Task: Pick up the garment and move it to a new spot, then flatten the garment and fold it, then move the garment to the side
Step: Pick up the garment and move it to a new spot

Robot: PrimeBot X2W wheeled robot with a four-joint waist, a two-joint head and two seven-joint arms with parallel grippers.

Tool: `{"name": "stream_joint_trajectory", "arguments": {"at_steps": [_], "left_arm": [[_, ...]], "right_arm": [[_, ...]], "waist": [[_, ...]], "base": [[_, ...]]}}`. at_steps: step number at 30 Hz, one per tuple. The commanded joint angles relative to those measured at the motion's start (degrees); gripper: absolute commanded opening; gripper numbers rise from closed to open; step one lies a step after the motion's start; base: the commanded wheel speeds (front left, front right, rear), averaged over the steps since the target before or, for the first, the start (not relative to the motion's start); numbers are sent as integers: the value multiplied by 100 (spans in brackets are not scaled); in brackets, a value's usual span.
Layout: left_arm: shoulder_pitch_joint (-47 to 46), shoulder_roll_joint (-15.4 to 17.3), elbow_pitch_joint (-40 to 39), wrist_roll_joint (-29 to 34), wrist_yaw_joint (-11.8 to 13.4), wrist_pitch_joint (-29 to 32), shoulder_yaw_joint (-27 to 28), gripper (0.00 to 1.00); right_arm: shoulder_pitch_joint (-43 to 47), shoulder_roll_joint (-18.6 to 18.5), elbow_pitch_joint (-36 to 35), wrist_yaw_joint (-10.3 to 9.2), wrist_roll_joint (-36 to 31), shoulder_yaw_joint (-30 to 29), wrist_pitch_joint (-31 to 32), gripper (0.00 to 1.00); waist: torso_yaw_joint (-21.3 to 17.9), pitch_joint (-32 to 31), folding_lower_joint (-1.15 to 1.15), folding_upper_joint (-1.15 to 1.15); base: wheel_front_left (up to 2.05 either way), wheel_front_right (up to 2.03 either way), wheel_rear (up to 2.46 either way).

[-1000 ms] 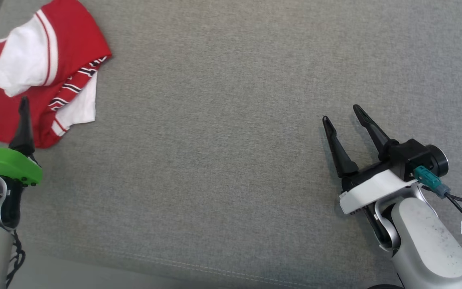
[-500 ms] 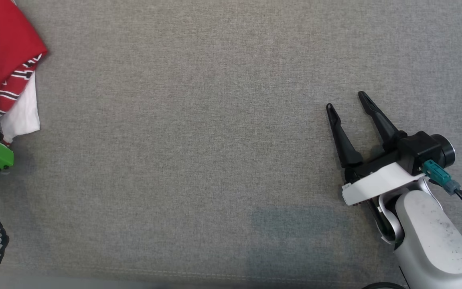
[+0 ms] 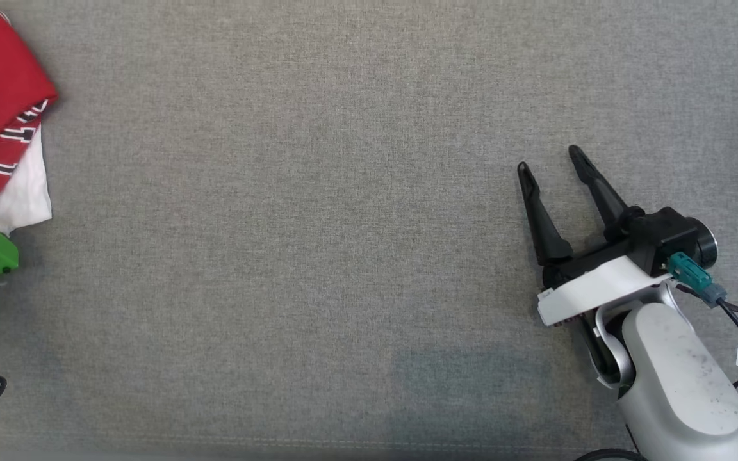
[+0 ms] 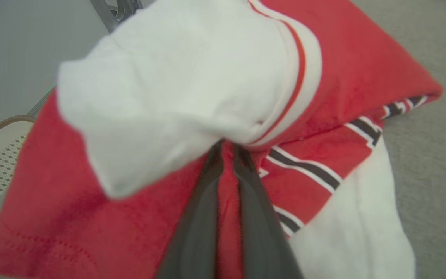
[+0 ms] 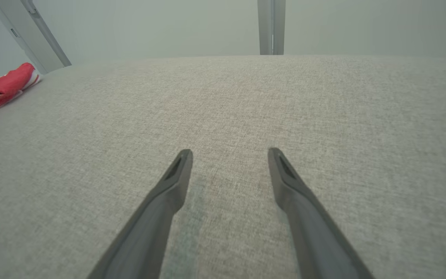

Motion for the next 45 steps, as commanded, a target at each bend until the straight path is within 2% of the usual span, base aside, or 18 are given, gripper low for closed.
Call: {"name": "stream_joint_trajectory", "arguments": {"at_steps": [1, 5, 11, 12, 18, 22, 26, 30, 34, 35, 36, 37, 41, 45], "left_arm": [[-82, -19, -116, 105, -12, -83, -58, 0], [-170, 48, -801, 441, -21, -146, -63, 0], [343, -413, -2408, 1113, -21, -127, -65, 0], [343, -413, -2408, 1113, -21, -127, -65, 0], [654, -1119, -3563, 1353, -22, -128, -557, 0], [755, -1695, -4281, 1286, -23, -128, -1235, 0], [878, -2057, -4745, 1184, -23, -129, -1731, 0], [1029, -2121, -4912, 1106, -22, -129, -1888, 0], [1188, -1860, -4362, 1324, -13, -129, -1441, 0], [1245, -1824, -4188, 1415, -14, -129, -1270, 17], [1308, -1821, -4007, 1449, -13, -129, -1053, 46], [1378, -1810, -3808, 1518, -11, -128, -863, 100], [1594, -1838, -3236, 1687, -14, -127, -411, 100], [1912, -1880, -3073, 1876, -15, -126, -9, 100]], "right_arm": [[75, 66, 53, -8, 82, 25, -8, 100], [92, 196, 107, -8, 145, 37, -8, 100], [169, 389, 190, -8, 286, 33, -8, 100], [169, 389, 190, -8, 286, 33, -8, 100], [275, 503, 243, -8, 403, -39, -8, 100], [380, 561, 265, -8, 449, -108, -9, 100], [440, 580, 287, -8, 491, -169, -8, 100], [494, 592, 282, -8, 505, -243, -9, 100], [532, 601, 279, -8, 509, -279, -9, 100], [538, 603, 282, -8, 511, -279, -8, 100], [538, 604, 287, -8, 514, -273, -9, 100], [533, 605, 295, -8, 517, -269, -9, 100], [524, 605, 316, -8, 527, -214, -8, 100], [532, 603, 341, -8, 544, -158, -9, 100]], "waist": [[-15, -164, 0, 0], [-48, -398, 0, 0], [-206, -783, 0, 0], [-206, -783, 0, 0], [-517, -1028, 0, 0], [-841, -1160, 0, 0], [-1083, -1241, 0, 0], [-1243, -1267, 0, 0], [-1315, -1266, 0, 0], [-1328, -1267, 0, 0], [-1341, -1265, 0, 0], [-1351, -1269, 0, 0], [-1341, -1332, 0, 0], [-1283, -1456, 0, 0]], "base": [[0, 0, 0], [0, 0, 0], [0, 0, 0], [0, 0, 0], [0, 0, 0], [0, 0, 0], [0, 0, 0], [0, 0, 0], [0, 0, 0], [0, 0, 0], [0, 0, 0], [0, 0, 0], [0, 0, 0], [0, 0, 0]]}}
